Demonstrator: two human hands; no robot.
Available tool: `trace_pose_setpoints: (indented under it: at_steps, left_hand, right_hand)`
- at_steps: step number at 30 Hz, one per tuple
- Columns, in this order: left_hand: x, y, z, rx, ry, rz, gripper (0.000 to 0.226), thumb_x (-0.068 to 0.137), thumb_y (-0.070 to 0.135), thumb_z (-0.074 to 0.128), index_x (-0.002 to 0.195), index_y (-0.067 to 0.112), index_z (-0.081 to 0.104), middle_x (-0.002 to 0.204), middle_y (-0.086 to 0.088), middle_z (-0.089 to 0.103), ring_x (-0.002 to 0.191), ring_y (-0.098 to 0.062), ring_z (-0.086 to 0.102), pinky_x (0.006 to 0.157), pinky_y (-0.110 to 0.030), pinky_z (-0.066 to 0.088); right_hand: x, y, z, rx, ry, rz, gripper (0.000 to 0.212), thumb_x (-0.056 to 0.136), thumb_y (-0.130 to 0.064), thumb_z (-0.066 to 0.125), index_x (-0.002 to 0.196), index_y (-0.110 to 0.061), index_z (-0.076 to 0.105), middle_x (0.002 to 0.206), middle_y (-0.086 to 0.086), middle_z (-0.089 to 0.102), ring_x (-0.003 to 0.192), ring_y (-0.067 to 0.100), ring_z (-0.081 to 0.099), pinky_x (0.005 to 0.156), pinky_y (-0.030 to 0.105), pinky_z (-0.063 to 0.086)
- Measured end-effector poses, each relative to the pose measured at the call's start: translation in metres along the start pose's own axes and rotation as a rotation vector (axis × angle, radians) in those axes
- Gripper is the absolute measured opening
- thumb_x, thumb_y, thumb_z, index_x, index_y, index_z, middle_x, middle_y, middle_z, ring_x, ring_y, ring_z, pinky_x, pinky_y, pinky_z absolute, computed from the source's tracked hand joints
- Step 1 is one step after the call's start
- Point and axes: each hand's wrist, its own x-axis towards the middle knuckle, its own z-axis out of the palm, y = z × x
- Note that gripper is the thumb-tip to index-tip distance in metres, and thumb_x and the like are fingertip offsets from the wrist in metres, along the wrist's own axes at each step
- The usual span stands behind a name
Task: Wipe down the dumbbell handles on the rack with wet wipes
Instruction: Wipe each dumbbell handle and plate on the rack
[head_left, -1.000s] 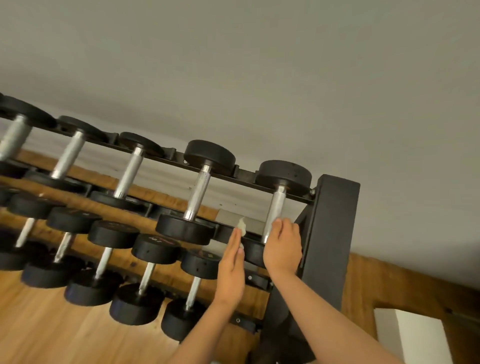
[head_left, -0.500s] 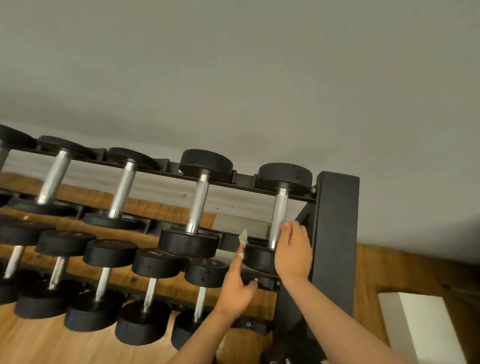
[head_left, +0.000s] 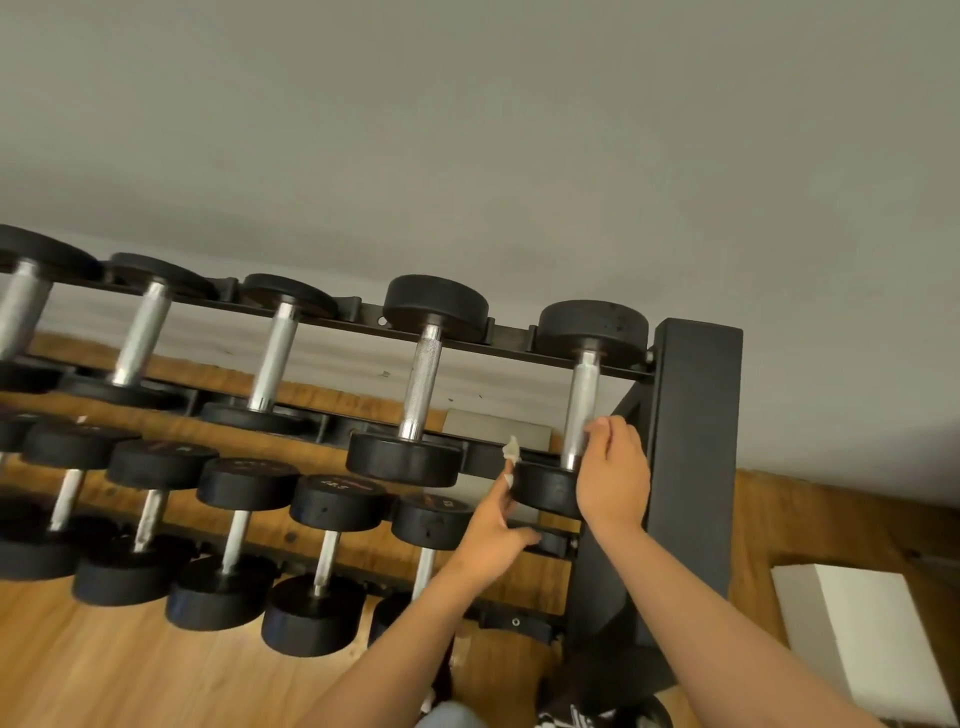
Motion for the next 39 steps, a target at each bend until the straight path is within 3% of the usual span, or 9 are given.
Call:
trace_pose_setpoints:
  at_steps: [3, 8, 12, 19, 25, 28, 33, 36, 39]
  left_hand:
    - [0.002, 0.006, 0.001, -0.002, 0.016, -0.011, 0.078, 0.078, -0.001, 0.068, 0.133, 0.046, 0.039, 0.139, 0.004, 0.055, 0.133, -0.016, 0.048, 0.111, -0.045, 0.041]
    - [-0.024, 0.007, 0.009, 0.108, 0.188, 0.082, 0.076, 0.087, -0.005, 0.065, 0.148, 0.028, 0.032, 0.144, 0.022, 0.033, 0.135, 0.003, 0.033, 0.114, -0.019, 0.029]
    - [-0.037, 0.011, 0.019, 0.265, 0.3, 0.288, 0.064, 0.088, 0.001, 0.067, 0.137, 0.035, 0.045, 0.132, 0.018, 0.045, 0.128, 0.007, 0.04, 0.108, -0.006, 0.028]
    - [-0.036, 0.034, 0.026, 0.408, 0.4, 0.436, 0.035, 0.088, 0.003, 0.067, 0.115, 0.025, 0.068, 0.104, 0.008, 0.059, 0.103, -0.002, 0.056, 0.095, -0.018, 0.047]
    - [-0.028, 0.055, 0.034, 0.484, 0.33, 0.418, 0.029, 0.083, 0.013, 0.076, 0.109, 0.022, 0.068, 0.096, 0.009, 0.063, 0.091, 0.003, 0.059, 0.081, -0.01, 0.047]
    - [-0.027, 0.061, 0.048, 0.485, 0.324, 0.465, 0.024, 0.084, 0.013, 0.075, 0.104, 0.023, 0.068, 0.092, 0.015, 0.063, 0.088, 0.002, 0.061, 0.078, -0.011, 0.049]
    - [-0.031, 0.07, 0.055, 0.306, 0.223, 0.378, 0.027, 0.09, 0.002, 0.065, 0.112, 0.016, 0.058, 0.103, 0.001, 0.068, 0.095, -0.006, 0.067, 0.084, -0.022, 0.055]
    - [-0.037, 0.07, 0.05, 0.195, 0.197, 0.355, 0.028, 0.093, -0.009, 0.053, 0.111, 0.012, 0.055, 0.104, -0.006, 0.069, 0.096, -0.013, 0.069, 0.085, -0.028, 0.057]
    - [-0.038, 0.065, 0.047, 0.313, 0.426, 0.407, 0.026, 0.093, -0.007, 0.052, 0.098, 0.018, 0.061, 0.094, 0.002, 0.068, 0.089, -0.006, 0.066, 0.084, -0.026, 0.055]
  right_hand:
    - [0.0, -0.001, -0.001, 0.001, -0.001, -0.006, 0.035, 0.102, -0.032, 0.033, 0.096, -0.012, 0.061, 0.091, 0.003, 0.058, 0.08, 0.015, 0.056, 0.064, 0.027, 0.041]
    - [0.001, 0.004, 0.001, -0.021, 0.003, -0.012, 0.034, 0.104, -0.031, 0.034, 0.095, -0.012, 0.061, 0.091, 0.004, 0.058, 0.078, 0.014, 0.055, 0.059, 0.021, 0.038]
    - [0.001, 0.004, 0.002, -0.025, 0.011, -0.006, 0.034, 0.104, -0.028, 0.034, 0.097, -0.01, 0.062, 0.092, 0.004, 0.058, 0.078, 0.015, 0.055, 0.057, 0.019, 0.036]
    - [0.002, 0.006, 0.002, 0.024, -0.015, 0.012, 0.032, 0.104, -0.027, 0.036, 0.097, -0.009, 0.061, 0.094, 0.006, 0.058, 0.085, 0.02, 0.058, 0.06, 0.024, 0.038]
    - [-0.006, 0.009, -0.031, 0.38, -0.208, -0.048, 0.018, 0.101, -0.015, 0.046, 0.103, -0.023, 0.062, 0.102, -0.006, 0.061, 0.101, 0.009, 0.057, 0.089, 0.024, 0.049]
    - [-0.025, 0.014, -0.055, 0.354, -0.317, -0.217, 0.024, 0.099, -0.015, 0.051, 0.112, -0.032, 0.062, 0.111, -0.019, 0.059, 0.112, -0.001, 0.052, 0.097, 0.013, 0.039]
    - [-0.034, 0.025, -0.064, 0.27, -0.472, -0.275, 0.037, 0.097, -0.021, 0.057, 0.133, -0.028, 0.057, 0.12, -0.014, 0.058, 0.117, 0.002, 0.052, 0.101, 0.02, 0.04]
    - [-0.035, 0.031, -0.066, 0.173, -0.421, -0.409, 0.033, 0.094, -0.014, 0.062, 0.126, -0.023, 0.062, 0.12, -0.011, 0.059, 0.117, 0.005, 0.052, 0.102, 0.02, 0.04]
    - [-0.039, 0.041, -0.061, 0.126, -0.304, -0.493, 0.021, 0.088, -0.004, 0.067, 0.105, -0.016, 0.072, 0.115, -0.006, 0.065, 0.114, 0.007, 0.054, 0.101, 0.012, 0.037]
